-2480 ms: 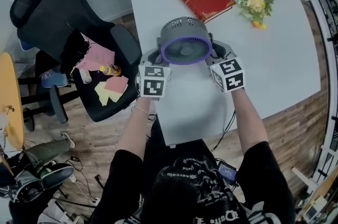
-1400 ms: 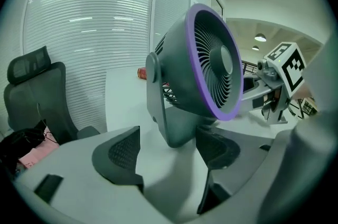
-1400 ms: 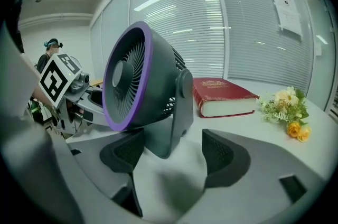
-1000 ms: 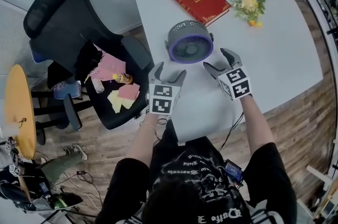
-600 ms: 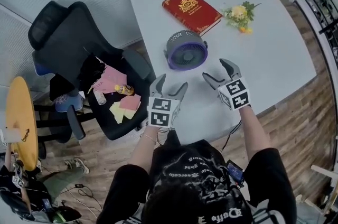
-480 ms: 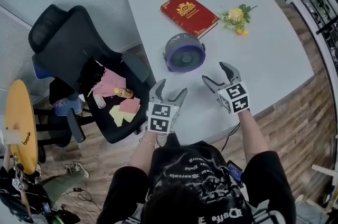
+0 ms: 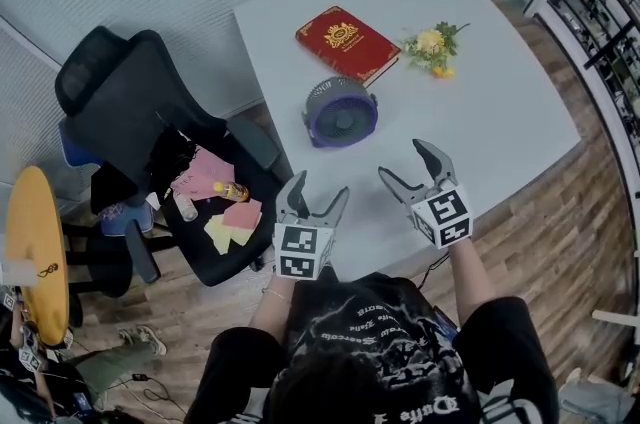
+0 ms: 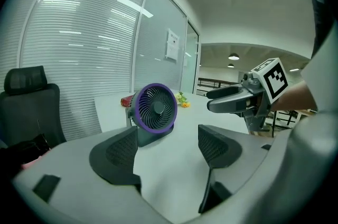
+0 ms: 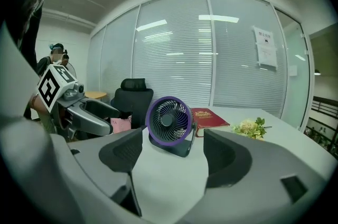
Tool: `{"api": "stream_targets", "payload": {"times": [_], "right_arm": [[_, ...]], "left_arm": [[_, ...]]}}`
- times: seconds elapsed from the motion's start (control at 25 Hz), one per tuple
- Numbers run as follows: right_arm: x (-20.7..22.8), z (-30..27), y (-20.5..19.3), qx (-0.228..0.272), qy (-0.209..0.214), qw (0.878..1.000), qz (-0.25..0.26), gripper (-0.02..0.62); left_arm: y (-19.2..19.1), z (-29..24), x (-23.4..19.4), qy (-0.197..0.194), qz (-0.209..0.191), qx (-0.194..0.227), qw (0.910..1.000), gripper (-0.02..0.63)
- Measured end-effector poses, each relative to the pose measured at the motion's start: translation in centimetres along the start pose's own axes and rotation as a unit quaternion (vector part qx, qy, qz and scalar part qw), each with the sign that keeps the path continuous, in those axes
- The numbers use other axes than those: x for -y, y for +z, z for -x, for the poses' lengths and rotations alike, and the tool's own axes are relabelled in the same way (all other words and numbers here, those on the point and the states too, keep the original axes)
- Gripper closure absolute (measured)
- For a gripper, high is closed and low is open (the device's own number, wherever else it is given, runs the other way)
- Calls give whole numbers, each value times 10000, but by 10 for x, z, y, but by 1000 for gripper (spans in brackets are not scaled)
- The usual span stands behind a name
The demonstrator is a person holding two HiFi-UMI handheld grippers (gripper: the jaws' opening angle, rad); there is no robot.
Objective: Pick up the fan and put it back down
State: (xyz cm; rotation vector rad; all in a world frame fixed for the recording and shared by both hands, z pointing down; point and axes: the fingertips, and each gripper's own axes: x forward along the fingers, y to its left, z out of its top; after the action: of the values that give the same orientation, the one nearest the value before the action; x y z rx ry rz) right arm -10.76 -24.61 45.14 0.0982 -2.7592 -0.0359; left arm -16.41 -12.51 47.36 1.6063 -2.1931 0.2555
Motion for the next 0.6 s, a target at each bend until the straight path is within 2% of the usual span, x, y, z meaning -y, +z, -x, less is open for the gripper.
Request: {"api": "stream_targets", "payload": {"times": [0.2,0.36,0.6], "right_arm": [[-11,25,9,282,-208,9992,-166,239],[-19,47,16,560,-410,9969,-359,239],[-34,69,4,552,-530,9956,-545,239]], "left_arm": [[14,17,8,25,-56,331,9994,245],[14,36,13,23,-170,391,9991,245],[4,60,22,-3,-115,332,9994,245]]}}
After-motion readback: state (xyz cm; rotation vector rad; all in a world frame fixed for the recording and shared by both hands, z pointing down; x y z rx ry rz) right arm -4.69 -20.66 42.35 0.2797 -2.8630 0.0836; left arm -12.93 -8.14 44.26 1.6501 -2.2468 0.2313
